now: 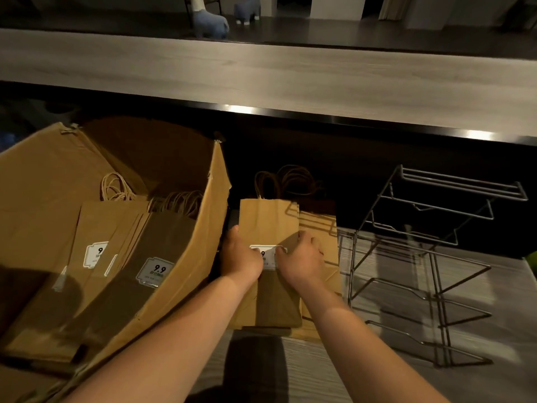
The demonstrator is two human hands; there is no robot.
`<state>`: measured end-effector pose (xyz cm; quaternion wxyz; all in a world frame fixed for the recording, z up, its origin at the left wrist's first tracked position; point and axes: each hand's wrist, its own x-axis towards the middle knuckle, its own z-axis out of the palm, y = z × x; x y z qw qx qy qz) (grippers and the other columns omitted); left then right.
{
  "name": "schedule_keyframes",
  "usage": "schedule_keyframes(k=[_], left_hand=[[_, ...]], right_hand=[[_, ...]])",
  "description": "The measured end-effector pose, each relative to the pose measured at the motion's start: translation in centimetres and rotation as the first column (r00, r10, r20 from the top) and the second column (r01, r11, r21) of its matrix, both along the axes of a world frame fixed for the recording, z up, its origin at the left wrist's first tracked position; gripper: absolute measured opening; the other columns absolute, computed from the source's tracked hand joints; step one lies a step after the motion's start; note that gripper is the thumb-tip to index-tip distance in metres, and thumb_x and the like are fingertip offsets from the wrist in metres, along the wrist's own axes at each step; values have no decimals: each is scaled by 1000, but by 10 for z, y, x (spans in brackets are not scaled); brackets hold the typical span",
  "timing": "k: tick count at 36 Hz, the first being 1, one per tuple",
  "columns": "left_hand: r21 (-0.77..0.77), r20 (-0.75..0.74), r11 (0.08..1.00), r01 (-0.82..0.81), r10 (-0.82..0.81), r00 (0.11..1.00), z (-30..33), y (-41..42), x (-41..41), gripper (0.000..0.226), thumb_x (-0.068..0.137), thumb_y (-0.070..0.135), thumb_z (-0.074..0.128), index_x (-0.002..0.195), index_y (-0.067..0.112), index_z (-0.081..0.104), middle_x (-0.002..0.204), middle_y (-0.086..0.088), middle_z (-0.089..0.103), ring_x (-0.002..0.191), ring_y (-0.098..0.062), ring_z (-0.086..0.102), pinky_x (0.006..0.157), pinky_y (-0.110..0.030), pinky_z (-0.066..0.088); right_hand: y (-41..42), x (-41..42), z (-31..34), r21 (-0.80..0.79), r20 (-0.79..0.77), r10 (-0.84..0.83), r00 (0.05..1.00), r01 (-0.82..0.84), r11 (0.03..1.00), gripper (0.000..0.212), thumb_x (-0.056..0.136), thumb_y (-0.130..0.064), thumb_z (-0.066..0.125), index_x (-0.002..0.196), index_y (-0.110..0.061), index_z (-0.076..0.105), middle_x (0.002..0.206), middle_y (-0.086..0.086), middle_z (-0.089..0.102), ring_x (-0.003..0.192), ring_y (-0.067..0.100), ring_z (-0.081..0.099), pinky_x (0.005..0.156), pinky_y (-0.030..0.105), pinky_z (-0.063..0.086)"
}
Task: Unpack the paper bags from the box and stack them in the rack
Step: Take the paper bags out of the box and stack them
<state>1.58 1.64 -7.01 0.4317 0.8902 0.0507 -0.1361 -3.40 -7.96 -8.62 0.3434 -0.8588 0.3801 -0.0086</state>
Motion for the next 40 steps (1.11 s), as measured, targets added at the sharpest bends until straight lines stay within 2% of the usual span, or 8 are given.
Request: schedule_keyframes(k=[6, 12, 20, 24, 28, 32, 36, 40], left_hand=[[20, 51, 1000, -6, 5, 999, -5, -1, 5, 57, 88, -1, 60, 138, 21, 42, 133, -6, 51, 117, -27, 53, 81, -28, 44], [29, 49, 999, -30, 28, 998, -6, -3, 8, 63, 93, 2, 57, 147, 24, 34, 147, -5, 42, 132, -27, 44, 96, -32, 45], [12, 49, 999, -45, 44, 998, -9, -1, 10, 62, 92, -1, 56, 145, 26, 36, 146, -5, 44, 130, -27, 47, 82, -24, 40], [42, 36, 999, 11, -12, 999, -13, 2, 12, 62, 92, 3, 59, 145, 25, 37, 144, -6, 45, 127, -29, 48, 86, -30, 45], [28, 23, 999, 18, -19, 1000, -11, 2, 12, 64, 92, 3, 59, 146, 25, 35, 145, -6, 44, 127, -29, 48, 83, -29, 45], [27, 67, 999, 43, -44, 997, -6, 3, 7, 60, 95, 5, 54, 147, 26, 34, 150, -3, 39, 134, -26, 42, 92, -28, 43], [82, 214, 989, 125, -140, 967, 2, 5, 1, 55, 96, 9, 55, 145, 24, 37, 154, -1, 29, 141, -23, 32, 107, -28, 34], [38, 233, 976, 215, -218, 948, 21, 0, -9, 49, 98, 10, 49, 141, 31, 39, 151, 4, 32, 136, -17, 38, 95, -20, 34]], right_hand=[[5, 2, -4, -57, 7, -31, 999, 31, 998, 60, 91, -45, 57, 140, -16, 36, 136, 8, 44, 122, 30, 48, 99, 38, 40], [6, 7, -6, -35, 12, -50, 999, 51, 998, 60, 90, -46, 58, 140, -22, 36, 136, 8, 43, 126, 32, 44, 101, 41, 37], [15, 6, -9, -59, 7, -68, 998, 68, 996, 65, 91, -43, 58, 145, -20, 30, 136, 9, 39, 126, 31, 41, 103, 40, 37], [16, 6, -10, -52, 5, -71, 997, 71, 996, 67, 90, -43, 60, 146, -20, 29, 137, 9, 38, 127, 31, 41, 105, 41, 35], [16, 5, -10, -60, 8, -67, 998, 67, 996, 69, 91, -44, 59, 147, -19, 27, 138, 9, 36, 128, 31, 40, 105, 40, 34], [17, 4, -6, -43, 53, -79, 995, 81, 996, 64, 93, -43, 55, 145, -17, 28, 140, 9, 34, 129, 31, 36, 106, 41, 32], [13, 1, 2, -16, 144, -99, 985, 103, 995, 55, 95, -39, 53, 143, -19, 33, 139, 6, 36, 127, 30, 38, 106, 41, 33], [10, 0, 18, 124, 313, -103, 944, 67, 990, 47, 95, -30, 55, 139, -20, 39, 133, 2, 40, 125, 22, 43, 107, 41, 38]])
